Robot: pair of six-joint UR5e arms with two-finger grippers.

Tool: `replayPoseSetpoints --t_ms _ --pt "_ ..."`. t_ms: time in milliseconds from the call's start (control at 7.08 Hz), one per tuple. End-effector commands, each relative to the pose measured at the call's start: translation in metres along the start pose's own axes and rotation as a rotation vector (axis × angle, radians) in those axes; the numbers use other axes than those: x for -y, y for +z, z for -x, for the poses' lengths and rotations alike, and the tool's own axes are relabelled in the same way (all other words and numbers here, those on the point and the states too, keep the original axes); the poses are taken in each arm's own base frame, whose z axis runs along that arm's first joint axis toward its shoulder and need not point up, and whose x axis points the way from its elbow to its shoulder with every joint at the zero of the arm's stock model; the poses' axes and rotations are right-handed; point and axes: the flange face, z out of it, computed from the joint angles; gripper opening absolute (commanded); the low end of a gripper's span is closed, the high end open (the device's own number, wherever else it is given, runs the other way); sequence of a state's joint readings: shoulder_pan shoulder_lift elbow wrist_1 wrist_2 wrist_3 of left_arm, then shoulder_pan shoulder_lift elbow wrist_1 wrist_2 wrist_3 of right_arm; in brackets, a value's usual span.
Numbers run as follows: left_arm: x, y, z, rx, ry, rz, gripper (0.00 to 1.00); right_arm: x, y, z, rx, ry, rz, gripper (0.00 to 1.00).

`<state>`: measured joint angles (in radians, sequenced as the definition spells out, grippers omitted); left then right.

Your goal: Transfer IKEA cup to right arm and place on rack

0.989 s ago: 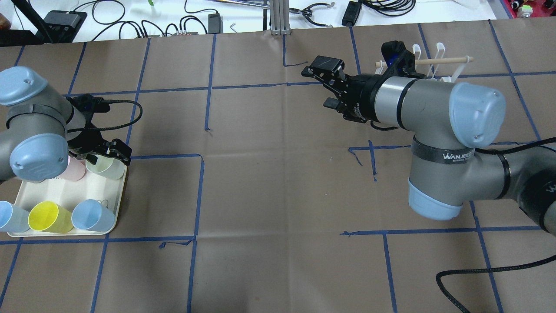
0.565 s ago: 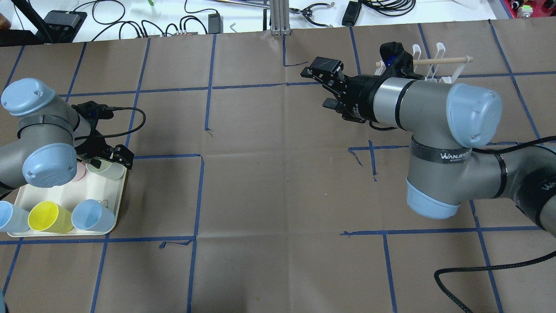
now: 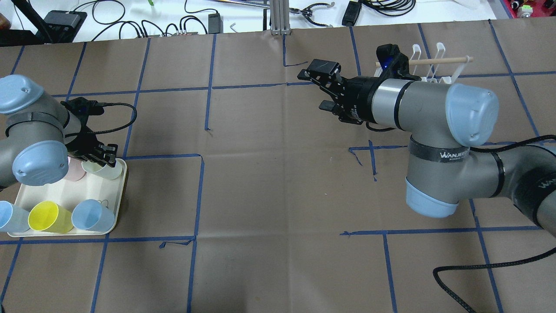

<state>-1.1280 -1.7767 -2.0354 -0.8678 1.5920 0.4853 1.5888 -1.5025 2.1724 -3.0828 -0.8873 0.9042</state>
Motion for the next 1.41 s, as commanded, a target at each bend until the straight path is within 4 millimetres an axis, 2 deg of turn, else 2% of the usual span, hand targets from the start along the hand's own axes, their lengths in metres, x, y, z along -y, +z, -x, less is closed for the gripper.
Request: replayPoseSetpoints --t_ms 0,424,565,706,848,1130,1271 --pt "0.012 -0.035 0.003 0.021 -0.001 -0.066 0.00 0.001 0.001 -0.001 0.006 0.003 0.011 1.00" --pt "0.018 -0.159 -0.004 -0.012 0.011 -0.053 0.00 0.000 0.001 -0.001 0.008 0.000 0.010 1.00" --pt "0.026 -0.194 -0.014 -0.047 0.027 -0.055 0.00 0.000 0.001 -0.001 0.008 0.002 0.010 1.00" --pt "0.038 -0.216 -0.025 -0.050 0.045 -0.072 0.00 0.000 0.001 -0.001 0.008 0.005 0.010 1.00" --pt "0.043 -0.218 -0.034 -0.057 0.073 -0.091 0.00 0.000 0.001 -0.001 0.008 0.006 0.010 1.00" --pt "0.062 -0.225 -0.052 -0.218 0.125 -0.296 0.00 0.002 0.000 -0.001 0.008 0.008 0.006 1.00" --pt "0.076 -0.218 -0.062 -0.276 0.163 -0.412 0.00 0.004 -0.001 -0.002 0.010 0.012 0.005 1.00"
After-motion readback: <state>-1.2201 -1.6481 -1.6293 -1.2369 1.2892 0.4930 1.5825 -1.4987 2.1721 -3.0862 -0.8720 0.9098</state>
